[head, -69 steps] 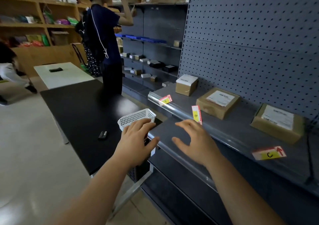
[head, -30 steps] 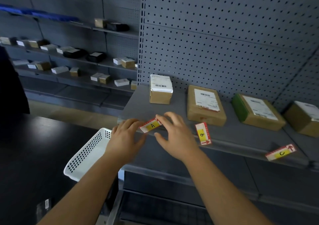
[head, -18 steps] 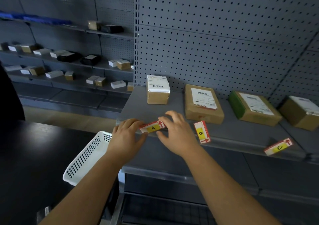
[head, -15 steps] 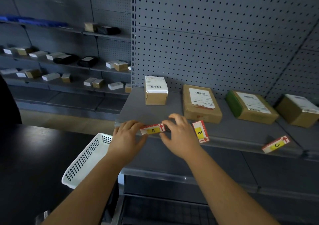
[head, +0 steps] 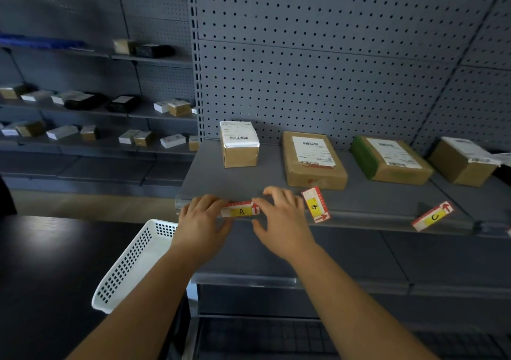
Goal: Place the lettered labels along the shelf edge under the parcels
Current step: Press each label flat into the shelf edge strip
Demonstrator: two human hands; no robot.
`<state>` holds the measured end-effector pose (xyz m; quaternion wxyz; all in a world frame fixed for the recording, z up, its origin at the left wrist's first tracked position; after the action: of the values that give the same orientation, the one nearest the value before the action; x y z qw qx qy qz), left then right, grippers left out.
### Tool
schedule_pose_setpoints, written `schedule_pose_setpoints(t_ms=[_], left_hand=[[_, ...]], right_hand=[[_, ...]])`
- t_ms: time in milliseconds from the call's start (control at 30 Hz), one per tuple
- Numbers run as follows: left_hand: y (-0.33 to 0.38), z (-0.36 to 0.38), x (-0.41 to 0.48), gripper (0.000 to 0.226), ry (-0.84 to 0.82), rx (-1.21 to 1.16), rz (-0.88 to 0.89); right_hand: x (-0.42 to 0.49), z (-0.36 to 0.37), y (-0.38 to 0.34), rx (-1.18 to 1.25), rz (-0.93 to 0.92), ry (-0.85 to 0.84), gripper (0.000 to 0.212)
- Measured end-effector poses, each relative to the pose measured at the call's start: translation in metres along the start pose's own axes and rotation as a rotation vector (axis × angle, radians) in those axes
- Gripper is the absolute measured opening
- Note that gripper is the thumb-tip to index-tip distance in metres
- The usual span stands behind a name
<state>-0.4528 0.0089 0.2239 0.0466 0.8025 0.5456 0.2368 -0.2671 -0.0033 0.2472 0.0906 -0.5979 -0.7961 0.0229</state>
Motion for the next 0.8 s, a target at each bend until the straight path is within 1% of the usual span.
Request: schedule_pose_setpoints(t_ms=[100,200,300,433,533,800], left_hand=[[-0.001,0.003,0.001,0.032,0.002,0.016,0.015],[-0.001,0.006,0.002,0.033,-0.002,0.03,0.032],[0.0,0.007,0.003,0.033,0.003,0.045,0.032],[0.0,0.009,0.003,0.036,0.014,0.054,0.024],[0.001,0.01,0.003,0.038,0.005,0.052,0.021],[0.003,0.013,0.008,0.033,-0.026,0.081,0.029]], right_hand=[[-0.011,0.011,0.004,-0.002,0.025,0.027,0.042],[-0.017,0.02,0.005,-0.008,0.024,0.035,0.048],[-0.013,0.019,0.003,0.042,0.026,0.044,0.051],[-0.007,0.019,-0.004,0.042,-0.02,0.049,0.049],[-0.007,0.021,-0.005,0.018,0.011,0.049,0.051],[-0.008,0.021,0.001,0.031,0.039,0.029,0.049]])
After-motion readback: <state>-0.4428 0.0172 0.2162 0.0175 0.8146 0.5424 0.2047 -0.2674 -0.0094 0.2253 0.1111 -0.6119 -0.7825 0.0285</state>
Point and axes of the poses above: each hand's wrist, its own x-axis towards the middle knuckle, its own z-axis out of the palm, y = z × x, the point moved 2 cm from there along x, towards the middle knuckle, and after that the axes turned 14 degrees about -y, right-handed, at the moved point
